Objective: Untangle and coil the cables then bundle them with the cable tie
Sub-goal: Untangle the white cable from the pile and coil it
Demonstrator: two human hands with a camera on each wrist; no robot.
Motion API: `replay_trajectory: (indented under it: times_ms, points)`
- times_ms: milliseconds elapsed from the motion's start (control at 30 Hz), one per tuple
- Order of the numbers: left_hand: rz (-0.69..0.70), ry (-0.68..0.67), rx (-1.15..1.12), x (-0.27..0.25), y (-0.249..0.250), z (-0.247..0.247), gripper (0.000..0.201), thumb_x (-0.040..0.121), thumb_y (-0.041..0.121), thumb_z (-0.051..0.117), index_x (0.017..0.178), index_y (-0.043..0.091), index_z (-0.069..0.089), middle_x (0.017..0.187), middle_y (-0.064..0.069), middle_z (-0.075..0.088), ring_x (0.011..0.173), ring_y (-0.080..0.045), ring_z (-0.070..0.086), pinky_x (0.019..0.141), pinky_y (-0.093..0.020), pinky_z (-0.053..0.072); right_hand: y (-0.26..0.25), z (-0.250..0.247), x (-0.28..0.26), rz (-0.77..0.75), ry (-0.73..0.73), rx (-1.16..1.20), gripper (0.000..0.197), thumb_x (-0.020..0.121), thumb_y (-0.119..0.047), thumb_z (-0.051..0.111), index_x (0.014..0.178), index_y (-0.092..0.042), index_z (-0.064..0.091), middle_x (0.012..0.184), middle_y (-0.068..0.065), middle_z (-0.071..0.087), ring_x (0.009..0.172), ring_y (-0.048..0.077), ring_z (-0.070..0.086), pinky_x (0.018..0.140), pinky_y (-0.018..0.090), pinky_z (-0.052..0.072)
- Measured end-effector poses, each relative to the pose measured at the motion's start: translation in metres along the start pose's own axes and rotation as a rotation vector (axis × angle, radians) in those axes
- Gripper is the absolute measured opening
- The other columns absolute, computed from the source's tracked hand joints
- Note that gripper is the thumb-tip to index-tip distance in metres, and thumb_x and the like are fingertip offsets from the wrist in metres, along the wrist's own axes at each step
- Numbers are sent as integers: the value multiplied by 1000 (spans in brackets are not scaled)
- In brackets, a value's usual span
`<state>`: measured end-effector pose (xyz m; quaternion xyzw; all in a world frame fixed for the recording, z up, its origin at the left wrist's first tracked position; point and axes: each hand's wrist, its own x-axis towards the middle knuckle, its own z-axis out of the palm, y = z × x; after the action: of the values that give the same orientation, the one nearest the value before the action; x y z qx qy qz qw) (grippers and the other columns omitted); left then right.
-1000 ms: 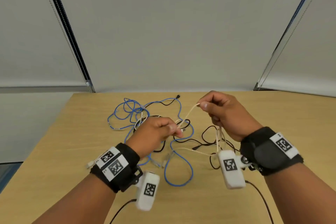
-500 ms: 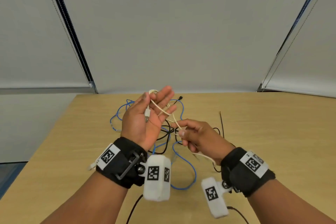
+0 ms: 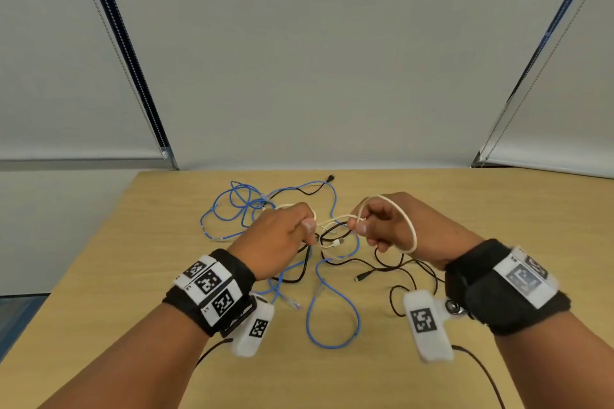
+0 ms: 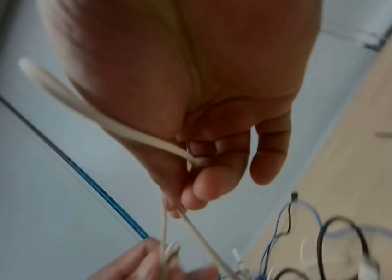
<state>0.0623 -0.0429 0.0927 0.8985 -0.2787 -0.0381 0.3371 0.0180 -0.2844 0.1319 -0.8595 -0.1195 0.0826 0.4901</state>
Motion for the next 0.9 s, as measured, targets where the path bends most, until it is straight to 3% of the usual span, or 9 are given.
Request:
replay_trajectory:
  times_ms: [67, 200, 300, 433, 600, 667, 767, 833, 900]
  points:
    - [9, -64, 1, -2, 3, -4, 25, 105, 31, 40, 85, 23, 53, 81, 5, 72, 67, 1, 56, 60, -20, 38, 2, -9, 3, 3, 32, -106, 16, 88, -30, 67, 85, -16, 74, 70, 4, 68, 63, 12, 59, 64, 37, 51]
    - [-7, 6, 57, -2, 0, -13, 27, 104, 34, 38, 88, 16, 50, 80, -7, 65, 77, -24, 61, 71, -41, 49, 9, -15, 7, 81, 61, -276, 19, 96, -21, 64, 84, -31, 75, 74, -2, 73, 69, 11, 65, 71, 37, 53]
    - [-14, 115, 143, 2, -5, -11, 26, 106, 31, 37, 92, 14, 49, 78, -5, 59, 77, -25, 56, 64, -39, 42, 10, -10, 9, 100, 23, -350, 18, 95, -16, 63, 89, -30, 73, 80, -10, 75, 79, 11, 70, 75, 33, 55]
    - [-101, 306, 215, 5, -21, -15, 20, 107, 25, 40, 89, 18, 45, 69, 9, 45, 72, -22, 46, 56, -34, 28, 11, -16, 7, 205, -151, -383, 19, 91, -14, 67, 87, -32, 72, 69, -13, 64, 62, 4, 57, 64, 24, 44]
    - [-253, 384, 160, -4, -46, -32, 24, 106, 30, 38, 94, 12, 50, 81, -9, 62, 82, -33, 62, 71, -47, 51, 28, -28, 4, 188, 274, -418, 12, 97, -31, 63, 89, -36, 70, 88, -7, 70, 80, 13, 63, 64, 26, 44]
    - [-257, 366, 148, -7, -46, -30, 26, 106, 31, 37, 94, 12, 50, 81, -11, 63, 80, -34, 62, 74, -50, 52, 33, -24, 5, 161, 282, -241, 12, 96, -29, 66, 101, -37, 73, 96, -8, 71, 79, 10, 63, 67, 25, 46]
    - [-270, 319, 72, -7, -42, -24, 27, 106, 33, 37, 91, 15, 51, 81, -10, 65, 80, -31, 65, 76, -49, 53, 38, -16, 8, 234, 297, -320, 41, 90, -37, 72, 130, -35, 62, 128, -5, 60, 106, 13, 61, 90, 34, 50]
    - [-282, 294, 22, -7, -39, -20, 27, 106, 33, 36, 87, 21, 49, 83, -9, 66, 81, -29, 66, 75, -46, 53, 32, -12, 9, 203, 440, -473, 50, 90, -37, 71, 137, -30, 57, 138, 0, 50, 119, 20, 55, 101, 42, 47]
    - [-278, 270, -1, -6, -33, -12, 26, 106, 31, 36, 84, 25, 48, 82, -8, 65, 81, -27, 66, 73, -42, 51, 18, 0, 11, 48, 528, -424, 37, 94, -31, 67, 130, -28, 62, 127, -4, 58, 104, 11, 61, 94, 34, 50]
